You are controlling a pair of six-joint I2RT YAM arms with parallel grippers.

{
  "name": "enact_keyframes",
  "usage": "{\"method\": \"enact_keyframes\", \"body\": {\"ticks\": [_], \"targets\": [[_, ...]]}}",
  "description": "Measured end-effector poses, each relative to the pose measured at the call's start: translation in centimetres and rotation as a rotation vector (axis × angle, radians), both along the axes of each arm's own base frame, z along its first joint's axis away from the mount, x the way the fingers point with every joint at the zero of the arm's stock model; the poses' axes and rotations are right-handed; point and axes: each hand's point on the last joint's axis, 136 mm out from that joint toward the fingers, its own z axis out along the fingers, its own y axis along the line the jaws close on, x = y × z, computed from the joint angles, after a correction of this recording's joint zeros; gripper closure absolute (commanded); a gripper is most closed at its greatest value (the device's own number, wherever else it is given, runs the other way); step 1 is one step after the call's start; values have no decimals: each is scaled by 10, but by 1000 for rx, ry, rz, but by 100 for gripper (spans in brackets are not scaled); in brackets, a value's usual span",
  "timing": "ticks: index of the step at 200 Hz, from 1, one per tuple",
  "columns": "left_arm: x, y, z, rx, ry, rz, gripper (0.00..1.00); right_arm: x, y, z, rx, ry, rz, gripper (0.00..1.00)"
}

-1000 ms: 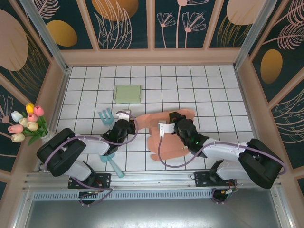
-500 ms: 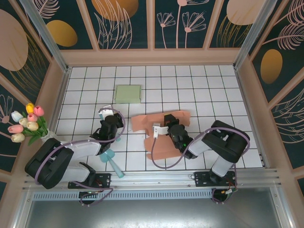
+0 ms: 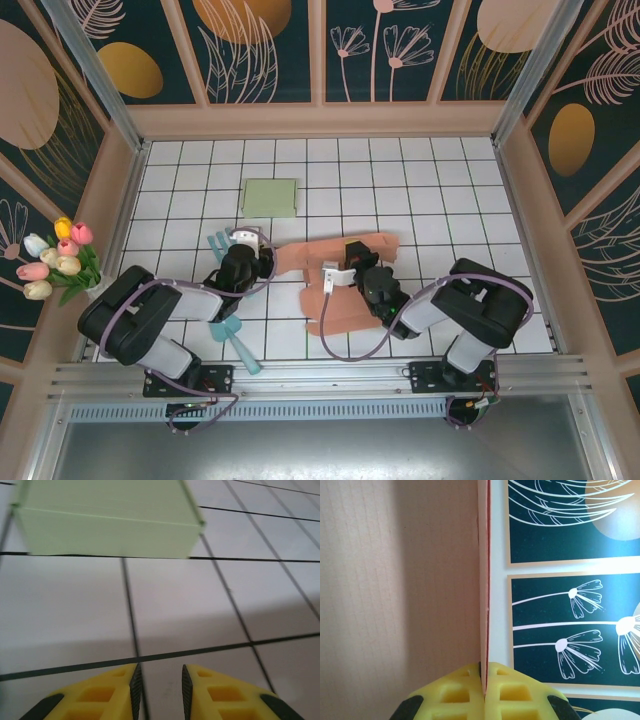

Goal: Fold the paper box

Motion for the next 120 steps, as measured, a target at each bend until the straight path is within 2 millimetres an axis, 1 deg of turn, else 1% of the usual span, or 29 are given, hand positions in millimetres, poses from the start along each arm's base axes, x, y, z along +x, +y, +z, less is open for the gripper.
{"method": "enact_keyframes", "body": {"ticks": [21, 43, 85, 120], "targets": [[-4, -17, 3, -40, -9, -91, 69, -2, -2, -3, -8, 5, 2, 100], [-10, -28, 5, -72, -19, -162, 69, -3, -4, -4, -7, 2, 2, 100], [-29, -39, -2, -116, -2, -266, 68, -3, -4, -11, -5, -1, -5, 100], [-42, -46, -2, -154, 2, -338, 67, -2, -4, -14, -4, -4, -15, 100]]}}
